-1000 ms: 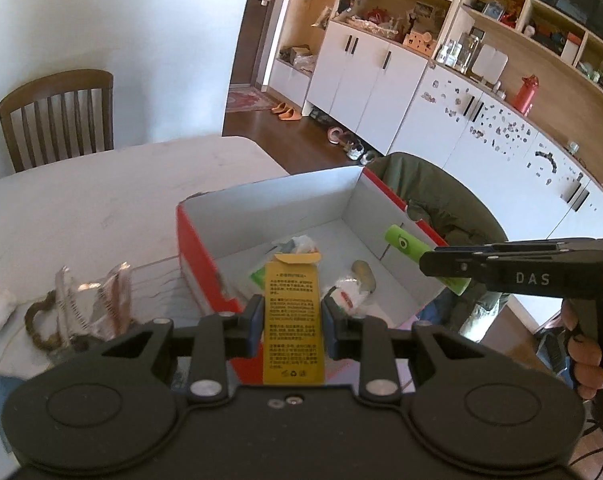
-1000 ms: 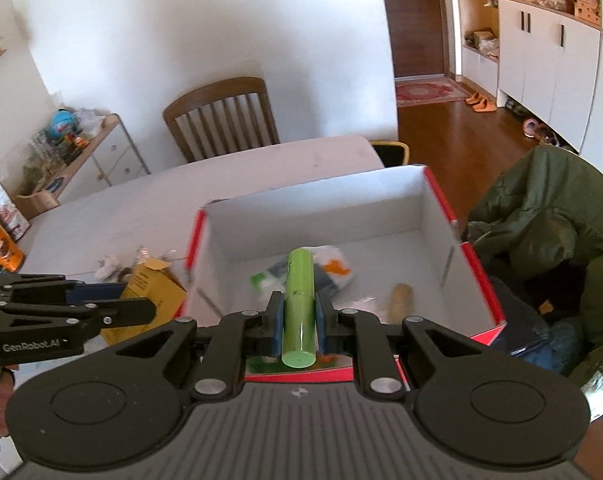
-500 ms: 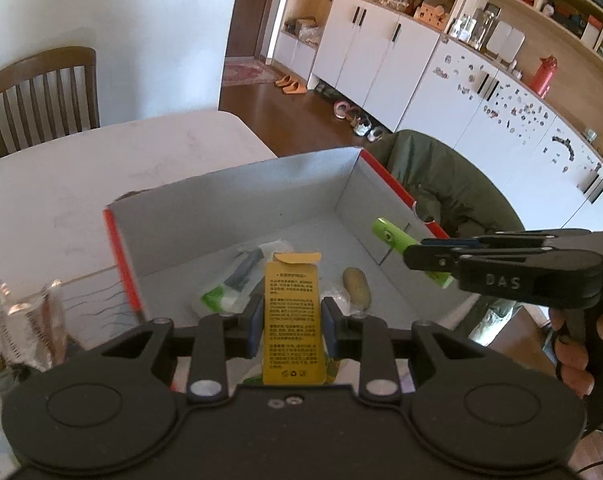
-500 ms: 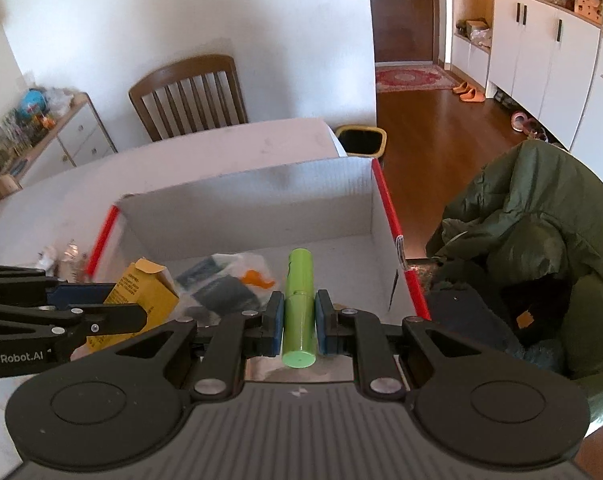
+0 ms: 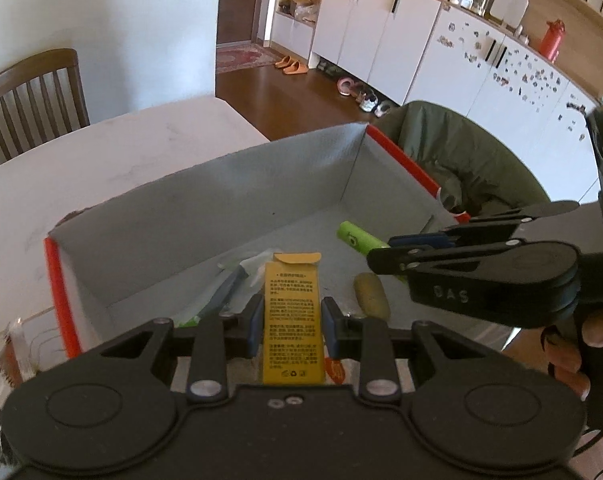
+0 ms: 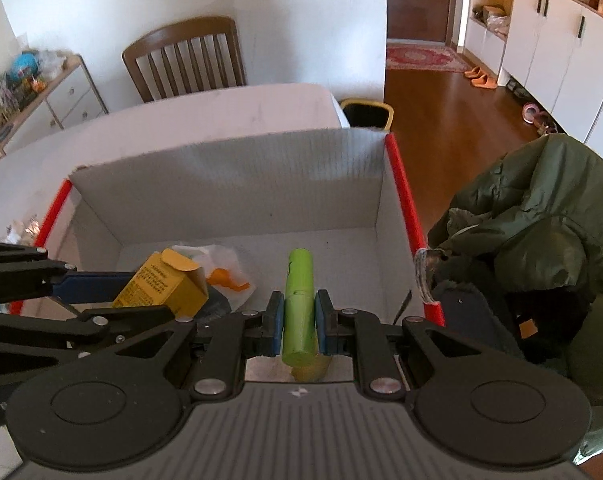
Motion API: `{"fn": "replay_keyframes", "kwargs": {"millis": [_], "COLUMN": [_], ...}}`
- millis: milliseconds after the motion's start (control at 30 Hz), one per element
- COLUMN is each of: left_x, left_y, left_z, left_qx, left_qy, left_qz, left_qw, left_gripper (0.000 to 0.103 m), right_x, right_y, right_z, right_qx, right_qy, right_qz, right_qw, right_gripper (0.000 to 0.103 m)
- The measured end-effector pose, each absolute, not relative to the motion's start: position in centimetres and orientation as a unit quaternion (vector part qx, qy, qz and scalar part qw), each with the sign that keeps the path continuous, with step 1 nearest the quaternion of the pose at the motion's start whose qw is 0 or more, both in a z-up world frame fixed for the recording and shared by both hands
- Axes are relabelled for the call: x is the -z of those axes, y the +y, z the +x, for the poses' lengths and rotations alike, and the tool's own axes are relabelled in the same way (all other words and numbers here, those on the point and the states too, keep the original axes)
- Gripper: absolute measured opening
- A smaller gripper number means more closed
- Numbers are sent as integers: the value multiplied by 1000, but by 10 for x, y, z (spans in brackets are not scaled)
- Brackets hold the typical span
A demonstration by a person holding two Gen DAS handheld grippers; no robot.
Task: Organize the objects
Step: 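Carry the green stick and yellow box over the red box with both grippers, then open both grippers to drop the stick and yellow box into the box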
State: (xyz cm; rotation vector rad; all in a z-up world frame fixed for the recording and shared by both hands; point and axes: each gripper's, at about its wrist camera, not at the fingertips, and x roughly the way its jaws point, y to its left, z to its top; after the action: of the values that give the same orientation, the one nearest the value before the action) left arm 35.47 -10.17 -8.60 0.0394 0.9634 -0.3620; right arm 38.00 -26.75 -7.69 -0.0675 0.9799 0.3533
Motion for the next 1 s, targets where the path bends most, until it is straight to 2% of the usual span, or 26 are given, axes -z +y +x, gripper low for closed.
{"fn": "replay_keyframes", "kwargs": {"millis": [567, 833, 1000], "left_x": [117, 119, 115], "left_y": [-100, -101, -97], "left_z": [381, 390, 385], "left_qx": [162, 163, 163], "left_qy": [514, 531, 527], "left_qz": [22, 22, 20], "left_qw": [842, 831, 834], "left_gripper": [29, 30, 35], "right_x": [102, 101, 93], "right_y": [-259, -259, -265], "right_z": [393, 390, 386], "right_qx": [-180, -178, -183], "right_qy": [511, 508, 504], "right_qz": [-50, -54, -44], "right_qw": [839, 841, 843], "right_gripper": [16, 16, 16]}}
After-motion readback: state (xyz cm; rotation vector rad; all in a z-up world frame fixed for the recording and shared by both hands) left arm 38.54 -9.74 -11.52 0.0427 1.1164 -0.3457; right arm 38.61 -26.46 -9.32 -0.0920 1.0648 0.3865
